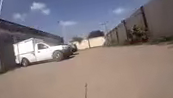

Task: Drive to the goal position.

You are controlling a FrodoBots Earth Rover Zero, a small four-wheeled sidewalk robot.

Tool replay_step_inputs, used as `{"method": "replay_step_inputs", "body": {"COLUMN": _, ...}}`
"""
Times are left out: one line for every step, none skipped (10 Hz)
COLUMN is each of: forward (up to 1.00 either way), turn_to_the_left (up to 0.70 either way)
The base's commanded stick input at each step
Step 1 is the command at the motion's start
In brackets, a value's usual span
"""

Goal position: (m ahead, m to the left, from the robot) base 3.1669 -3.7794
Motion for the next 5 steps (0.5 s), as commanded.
{"method": "replay_step_inputs", "body": {"forward": 1.00, "turn_to_the_left": 0.00}}
{"method": "replay_step_inputs", "body": {"forward": 1.00, "turn_to_the_left": 0.00}}
{"method": "replay_step_inputs", "body": {"forward": 1.00, "turn_to_the_left": 0.00}}
{"method": "replay_step_inputs", "body": {"forward": 1.00, "turn_to_the_left": 0.00}}
{"method": "replay_step_inputs", "body": {"forward": 1.00, "turn_to_the_left": 0.00}}
